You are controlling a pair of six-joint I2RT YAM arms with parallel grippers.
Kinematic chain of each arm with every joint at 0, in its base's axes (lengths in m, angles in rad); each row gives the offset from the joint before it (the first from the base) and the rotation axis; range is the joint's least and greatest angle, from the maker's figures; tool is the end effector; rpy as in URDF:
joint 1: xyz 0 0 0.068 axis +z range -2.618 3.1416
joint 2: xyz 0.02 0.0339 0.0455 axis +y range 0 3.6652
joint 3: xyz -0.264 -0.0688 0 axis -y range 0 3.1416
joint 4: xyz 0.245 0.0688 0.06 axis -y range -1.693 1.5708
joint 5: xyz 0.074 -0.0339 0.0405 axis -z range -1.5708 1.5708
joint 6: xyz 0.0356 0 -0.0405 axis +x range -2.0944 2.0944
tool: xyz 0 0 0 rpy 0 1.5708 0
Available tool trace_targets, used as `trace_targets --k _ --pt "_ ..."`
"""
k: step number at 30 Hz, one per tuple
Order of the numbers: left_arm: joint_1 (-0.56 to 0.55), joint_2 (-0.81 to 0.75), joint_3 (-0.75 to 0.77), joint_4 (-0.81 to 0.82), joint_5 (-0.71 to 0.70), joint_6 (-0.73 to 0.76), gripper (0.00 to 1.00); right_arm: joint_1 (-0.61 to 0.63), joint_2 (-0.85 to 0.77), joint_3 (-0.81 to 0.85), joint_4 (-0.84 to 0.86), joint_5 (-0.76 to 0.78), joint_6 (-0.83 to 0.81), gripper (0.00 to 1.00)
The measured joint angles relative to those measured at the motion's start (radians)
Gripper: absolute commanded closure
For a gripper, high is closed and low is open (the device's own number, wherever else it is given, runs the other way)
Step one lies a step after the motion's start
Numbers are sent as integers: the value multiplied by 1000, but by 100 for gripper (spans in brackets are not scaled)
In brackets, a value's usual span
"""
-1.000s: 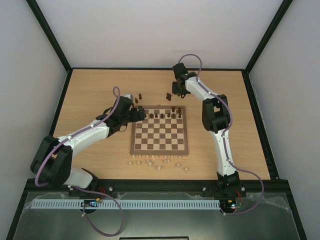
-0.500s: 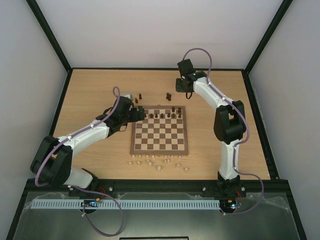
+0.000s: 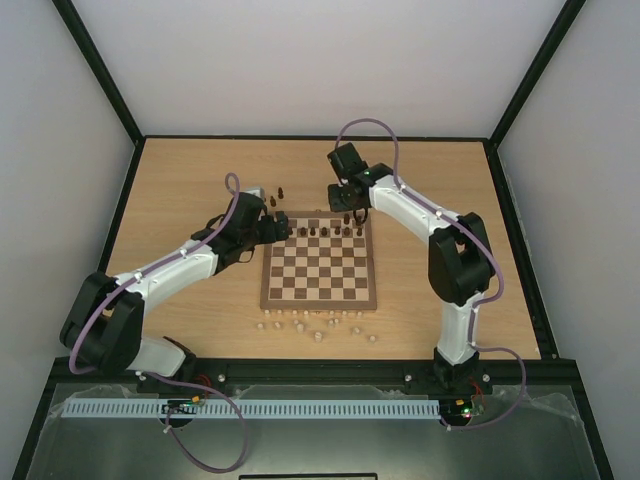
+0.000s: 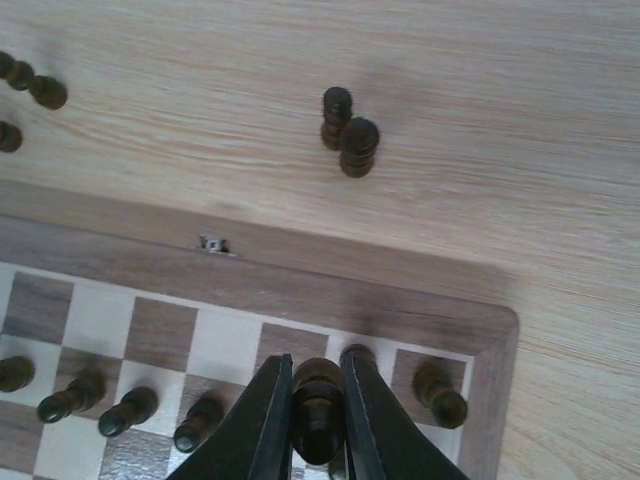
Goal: Set up the chess pieces on the board
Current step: Place the chess piece on the chessboard.
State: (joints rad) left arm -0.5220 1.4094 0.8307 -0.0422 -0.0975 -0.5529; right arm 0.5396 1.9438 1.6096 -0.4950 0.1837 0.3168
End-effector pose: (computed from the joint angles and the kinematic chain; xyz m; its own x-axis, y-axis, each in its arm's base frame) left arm 0.2657 -0.1488 0.2266 -0.6537 -0.2269 -0.7219 0.0991 0.9201 -0.3789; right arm 0.3816 0.2210 0.2553 -0.7255 -0.0775 -0.6838 -0.1823 0.9798 0.0824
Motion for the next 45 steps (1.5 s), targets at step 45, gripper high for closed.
trace_targets --k 45 --pt "0 0 0 0 0 0 1 49 153 37 -5 -6 -3 78"
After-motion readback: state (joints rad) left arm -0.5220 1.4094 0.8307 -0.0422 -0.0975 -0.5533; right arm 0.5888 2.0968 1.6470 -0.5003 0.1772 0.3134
